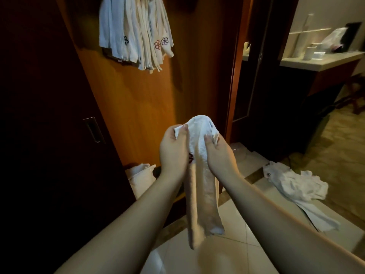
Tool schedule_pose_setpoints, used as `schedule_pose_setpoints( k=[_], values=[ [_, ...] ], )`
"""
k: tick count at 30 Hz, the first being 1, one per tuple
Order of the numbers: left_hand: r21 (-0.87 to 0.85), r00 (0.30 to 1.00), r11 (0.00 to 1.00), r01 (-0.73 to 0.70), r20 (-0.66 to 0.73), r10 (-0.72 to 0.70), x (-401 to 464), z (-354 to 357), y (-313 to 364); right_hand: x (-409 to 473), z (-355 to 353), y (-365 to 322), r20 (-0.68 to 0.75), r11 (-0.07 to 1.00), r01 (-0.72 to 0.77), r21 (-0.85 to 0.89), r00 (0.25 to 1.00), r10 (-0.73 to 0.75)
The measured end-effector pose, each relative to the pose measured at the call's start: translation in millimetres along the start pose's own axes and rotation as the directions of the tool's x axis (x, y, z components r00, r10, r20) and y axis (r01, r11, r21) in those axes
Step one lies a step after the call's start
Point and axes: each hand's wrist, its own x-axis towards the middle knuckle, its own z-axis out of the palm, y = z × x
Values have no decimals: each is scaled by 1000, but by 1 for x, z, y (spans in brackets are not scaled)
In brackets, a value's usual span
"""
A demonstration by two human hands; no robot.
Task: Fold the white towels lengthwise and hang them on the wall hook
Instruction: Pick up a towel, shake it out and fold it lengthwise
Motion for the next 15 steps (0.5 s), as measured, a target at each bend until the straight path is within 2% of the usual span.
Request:
schedule_pose_setpoints(
  k=[5, 9, 13, 15],
  values=[
    [-32, 998, 998, -51, 28, 52, -10, -5, 10, -5, 1, -10, 13, 991, -59, 117, 998, 58],
    [-44, 992, 993, -108, 55, 110, -14, -10, 17, -11, 2, -19, 58, 970, -59, 235, 997, 46],
    [-25, 978, 989, -143, 150, 145, -22, -14, 19, -16, 0, -29, 94, 960, -13, 281, 995, -14],
    [15, 969, 993, -119, 221, 113, -21, -17, 23, -17, -1, -32, 116, 961, 5, 275, 993, -38]
  ],
)
